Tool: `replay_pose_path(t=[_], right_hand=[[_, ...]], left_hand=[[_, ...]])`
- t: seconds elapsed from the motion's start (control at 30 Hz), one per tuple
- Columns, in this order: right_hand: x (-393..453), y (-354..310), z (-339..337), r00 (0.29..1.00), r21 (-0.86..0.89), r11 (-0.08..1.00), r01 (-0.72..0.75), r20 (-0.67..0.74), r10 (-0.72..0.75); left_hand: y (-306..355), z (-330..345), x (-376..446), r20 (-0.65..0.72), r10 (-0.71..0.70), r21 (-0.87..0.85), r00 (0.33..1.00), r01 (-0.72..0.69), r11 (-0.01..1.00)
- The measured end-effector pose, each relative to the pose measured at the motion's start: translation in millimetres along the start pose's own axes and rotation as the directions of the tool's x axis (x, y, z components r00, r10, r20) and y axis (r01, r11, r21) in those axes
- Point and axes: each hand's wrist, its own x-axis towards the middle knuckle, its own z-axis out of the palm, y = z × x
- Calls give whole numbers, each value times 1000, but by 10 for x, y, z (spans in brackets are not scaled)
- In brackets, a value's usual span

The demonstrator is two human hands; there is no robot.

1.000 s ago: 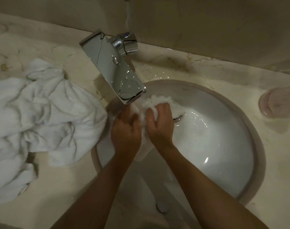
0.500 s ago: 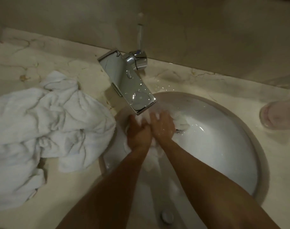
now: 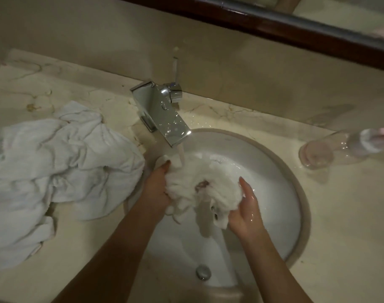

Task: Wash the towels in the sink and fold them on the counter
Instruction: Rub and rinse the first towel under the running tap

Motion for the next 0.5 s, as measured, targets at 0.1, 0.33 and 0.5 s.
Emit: replay_pose_path(t=[0.1, 0.33, 0.5], right_hand=[[47, 85, 374, 992, -531, 840, 109, 7, -125], [346, 214, 866, 881, -907, 343, 245, 60, -470], [713, 213, 1096, 863, -897, 388, 212, -15, -505]], left_hand=[[-55, 77, 87, -52, 220, 344, 974, -189, 920], [-139, 332, 60, 13, 293, 525, 956, -255, 812], [-253, 374, 200, 68, 280, 633, 958, -258, 730]])
